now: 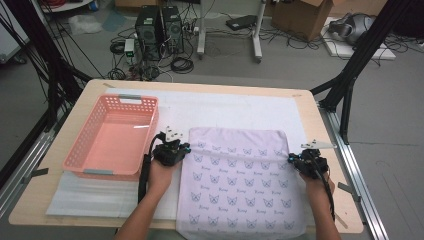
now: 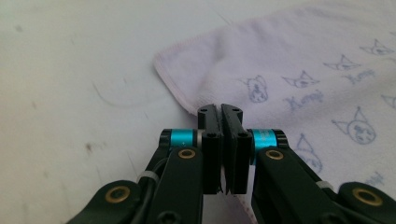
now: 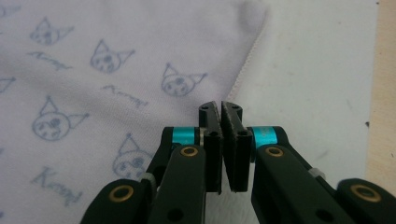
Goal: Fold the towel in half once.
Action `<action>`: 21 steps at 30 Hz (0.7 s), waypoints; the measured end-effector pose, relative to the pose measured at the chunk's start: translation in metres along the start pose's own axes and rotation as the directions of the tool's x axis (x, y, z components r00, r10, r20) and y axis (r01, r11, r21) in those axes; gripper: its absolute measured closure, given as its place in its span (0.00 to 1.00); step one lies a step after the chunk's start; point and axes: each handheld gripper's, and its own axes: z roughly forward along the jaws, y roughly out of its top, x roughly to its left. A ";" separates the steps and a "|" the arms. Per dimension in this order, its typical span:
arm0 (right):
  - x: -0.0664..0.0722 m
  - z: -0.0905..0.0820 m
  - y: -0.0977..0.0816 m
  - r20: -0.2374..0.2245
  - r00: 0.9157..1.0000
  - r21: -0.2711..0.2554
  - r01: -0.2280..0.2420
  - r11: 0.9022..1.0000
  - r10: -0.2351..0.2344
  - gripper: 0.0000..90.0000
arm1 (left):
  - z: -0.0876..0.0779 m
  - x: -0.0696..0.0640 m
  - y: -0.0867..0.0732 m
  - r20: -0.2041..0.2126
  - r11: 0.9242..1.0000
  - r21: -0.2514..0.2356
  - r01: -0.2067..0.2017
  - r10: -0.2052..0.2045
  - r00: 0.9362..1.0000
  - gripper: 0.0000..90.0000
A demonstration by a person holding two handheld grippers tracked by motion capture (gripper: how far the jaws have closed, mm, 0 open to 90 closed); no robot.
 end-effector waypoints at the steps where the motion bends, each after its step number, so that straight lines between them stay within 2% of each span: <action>1: -0.002 0.001 0.002 -0.004 1.000 -0.005 -0.016 1.000 0.016 0.97 | 0.000 0.001 0.005 -0.007 1.000 -0.013 0.007 -0.007 1.000 0.96; 3: -0.006 0.000 0.008 -0.009 0.999 -0.013 -0.036 0.999 0.036 0.97 | 0.002 0.004 0.014 -0.019 1.000 -0.017 0.015 -0.015 1.000 0.96; 4: -0.007 -0.001 0.010 -0.011 0.999 -0.021 -0.043 0.999 0.043 0.97 | 0.004 0.006 0.018 -0.028 0.999 -0.037 0.030 -0.031 0.999 0.96; 5: -0.010 -0.002 0.015 -0.011 0.998 -0.036 -0.056 0.998 0.056 0.97 | 0.005 0.009 0.021 -0.032 0.999 -0.030 0.042 -0.043 0.999 0.96; 7: -0.013 -0.005 0.024 -0.019 0.996 -0.077 -0.088 0.993 0.087 0.97 | 0.007 0.013 0.027 -0.040 0.997 -0.046 0.064 -0.066 0.997 0.96; 8: -0.015 -0.007 0.028 -0.022 0.996 -0.098 -0.094 0.991 0.092 0.97 | 0.006 0.014 0.029 -0.038 0.995 -0.068 0.079 -0.082 0.996 0.96; 10: -0.017 -0.009 0.035 -0.032 0.994 -0.120 -0.108 0.987 0.105 0.97 | 0.003 0.016 0.030 -0.021 0.992 -0.076 0.097 -0.099 0.995 0.96; 13: -0.018 -0.013 0.037 -0.043 0.994 -0.130 -0.105 0.986 0.100 0.97 | -0.005 0.016 0.028 0.010 0.994 -0.075 0.076 -0.076 0.997 0.96; 17: -0.019 -0.017 0.030 -0.086 0.991 -0.125 -0.109 0.986 0.099 0.97 | -0.018 0.012 0.024 0.037 0.991 -0.106 0.079 -0.075 0.996 0.96; 19: -0.019 -0.020 0.027 -0.101 0.990 -0.131 -0.114 0.985 0.101 0.97 | -0.022 0.006 0.019 0.043 0.995 -0.087 0.047 -0.043 0.998 0.96; 21: -0.017 -0.025 0.024 -0.115 0.989 -0.134 -0.106 0.985 0.091 0.97 | -0.028 0.002 0.012 0.056 0.995 -0.091 0.027 -0.022 0.998 0.96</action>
